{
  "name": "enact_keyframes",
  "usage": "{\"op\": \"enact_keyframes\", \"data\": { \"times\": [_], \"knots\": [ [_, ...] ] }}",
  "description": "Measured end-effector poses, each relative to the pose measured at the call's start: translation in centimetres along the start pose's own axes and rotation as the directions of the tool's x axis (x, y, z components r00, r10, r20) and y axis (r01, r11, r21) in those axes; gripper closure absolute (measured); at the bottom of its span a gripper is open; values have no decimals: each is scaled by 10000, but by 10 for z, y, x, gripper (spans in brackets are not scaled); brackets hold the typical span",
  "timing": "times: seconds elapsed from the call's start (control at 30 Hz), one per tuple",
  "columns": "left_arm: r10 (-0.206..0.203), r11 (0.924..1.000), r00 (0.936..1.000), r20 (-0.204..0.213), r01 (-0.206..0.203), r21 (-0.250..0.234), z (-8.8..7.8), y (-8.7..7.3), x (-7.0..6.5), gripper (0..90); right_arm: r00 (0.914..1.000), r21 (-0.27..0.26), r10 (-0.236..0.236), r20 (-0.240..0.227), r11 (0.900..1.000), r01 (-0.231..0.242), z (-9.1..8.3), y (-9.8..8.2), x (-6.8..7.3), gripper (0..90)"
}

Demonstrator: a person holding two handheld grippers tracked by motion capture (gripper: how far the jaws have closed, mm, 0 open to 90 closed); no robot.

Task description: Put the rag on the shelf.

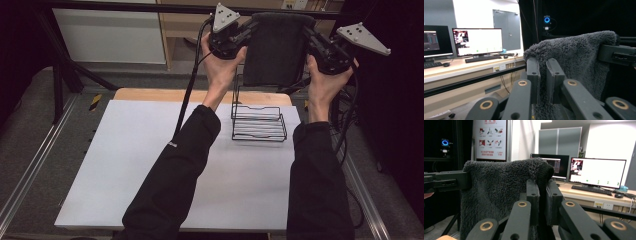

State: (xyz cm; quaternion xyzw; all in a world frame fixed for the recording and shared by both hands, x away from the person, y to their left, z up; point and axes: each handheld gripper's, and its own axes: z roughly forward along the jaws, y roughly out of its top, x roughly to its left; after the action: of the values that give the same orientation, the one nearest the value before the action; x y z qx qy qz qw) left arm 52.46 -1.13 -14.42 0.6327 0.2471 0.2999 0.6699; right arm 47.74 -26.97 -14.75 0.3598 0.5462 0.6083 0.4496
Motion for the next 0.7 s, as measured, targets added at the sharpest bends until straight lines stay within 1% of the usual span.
{"op": "enact_keyframes", "data": {
  "times": [0.03, 0.17, 0.33, 0.37, 0.4, 0.53, 0.67, 0.7],
  "knots": [
    [-1, 10000, 10000, 8, 1, 29, 0, -3, 0, 821, 10000, 0, 0, 0, 10000, 0, 0, 0, 0, 840],
    [-11, 9997, 10000, 58, 10, 254, 2, -13, 1, 821, 9999, 239, 99, -34, 9997, -98, 1, -12, -1, 840],
    [34, 9988, 9997, 262, -47, 494, 0, -26, 1, 821, 9999, 477, 85, -100, 9988, -81, -3, -27, -2, 840],
    [31, 9988, 9995, 320, -47, 497, 0, -28, 0, 821, 9999, 477, 85, -100, 9988, -81, -3, -27, -2, 840],
    [62, 9986, 9992, 385, -83, 529, -1, -30, 0, 821, 9999, 529, 75, -119, 9986, -69, -6, -31, -3, 840],
    [273, 9983, 9976, 644, -306, 502, -5, -35, -4, 821, 9997, 510, 130, -183, 9986, -120, -11, -38, -5, 840],
    [420, 9974, 9959, 795, -464, 543, -9, -39, -7, 821, 9994, 439, 194, -290, 9989, -181, -18, -45, -6, 839],
    [463, 9972, 9955, 827, -509, 542, -9, -41, -8, 821, 9994, 436, 131, -323, 9990, -117, -20, -47, -6, 839]
  ]
}}
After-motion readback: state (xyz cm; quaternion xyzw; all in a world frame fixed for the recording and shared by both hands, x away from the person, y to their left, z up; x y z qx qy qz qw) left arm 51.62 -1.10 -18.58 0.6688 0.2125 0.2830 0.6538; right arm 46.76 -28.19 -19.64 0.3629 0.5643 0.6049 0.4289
